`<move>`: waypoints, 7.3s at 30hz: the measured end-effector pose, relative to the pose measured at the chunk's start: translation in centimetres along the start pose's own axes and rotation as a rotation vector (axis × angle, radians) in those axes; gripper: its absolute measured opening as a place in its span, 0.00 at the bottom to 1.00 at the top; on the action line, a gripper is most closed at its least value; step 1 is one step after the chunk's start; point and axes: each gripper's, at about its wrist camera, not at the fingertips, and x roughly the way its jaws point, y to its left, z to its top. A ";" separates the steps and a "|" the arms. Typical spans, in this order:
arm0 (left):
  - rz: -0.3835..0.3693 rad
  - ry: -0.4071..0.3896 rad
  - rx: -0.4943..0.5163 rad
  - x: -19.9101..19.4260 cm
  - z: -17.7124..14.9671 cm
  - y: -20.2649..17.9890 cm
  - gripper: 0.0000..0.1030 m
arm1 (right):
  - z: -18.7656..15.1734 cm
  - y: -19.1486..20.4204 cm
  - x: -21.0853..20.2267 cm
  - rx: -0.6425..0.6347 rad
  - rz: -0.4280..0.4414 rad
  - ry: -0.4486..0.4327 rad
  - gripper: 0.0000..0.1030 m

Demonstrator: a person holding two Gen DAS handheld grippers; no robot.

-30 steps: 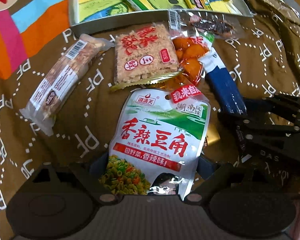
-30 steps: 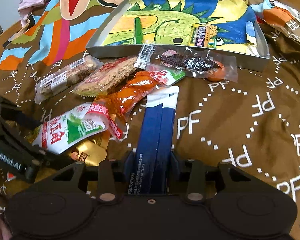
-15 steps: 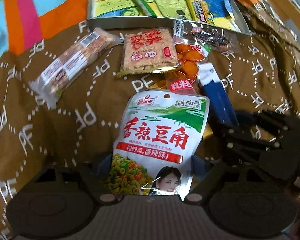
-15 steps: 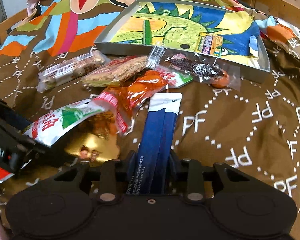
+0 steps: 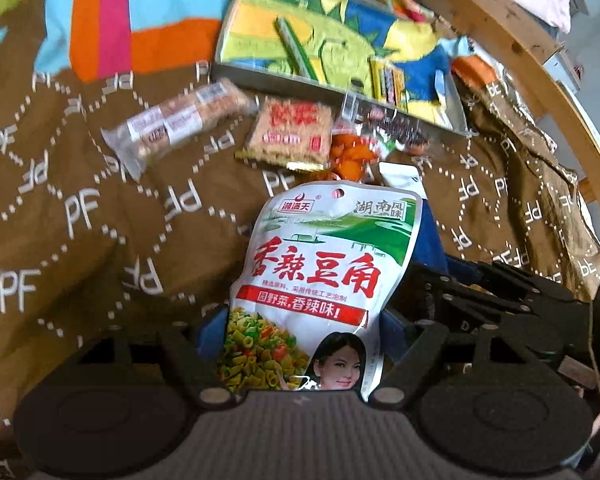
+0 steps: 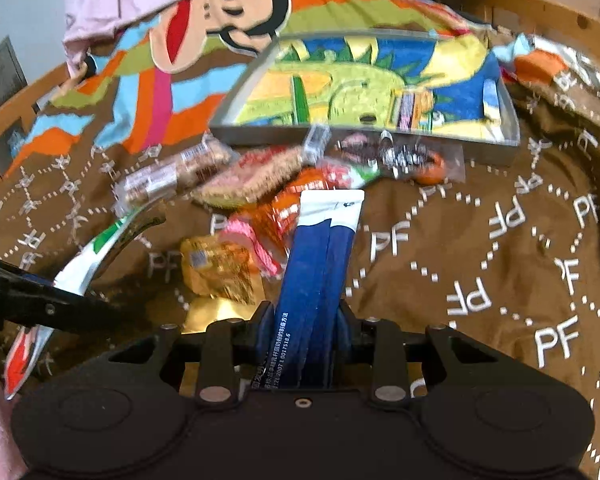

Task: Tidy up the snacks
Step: 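Carry the bean bag and blue tube into the tray and open both tools, then lift both tools away from the tray, then move both tools down toward the loose snacks beside the tray, then grasp the gold foil pack with the right tool while the left tool grasps the clear-wrapped bread bar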

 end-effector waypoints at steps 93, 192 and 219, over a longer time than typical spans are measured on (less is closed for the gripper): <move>0.234 -0.653 -0.003 -4.6 6.1 -4.8 0.99 | 8.3 -3.2 -7.2 0.052 -0.208 -0.557 0.99; 0.611 -0.265 0.348 0.4 5.4 -0.8 1.00 | 1.5 2.7 2.7 -0.049 -0.039 -0.114 0.99; 0.386 -0.187 0.678 6.0 10.1 2.8 1.00 | 0.9 5.0 6.6 -0.102 0.125 -0.016 0.85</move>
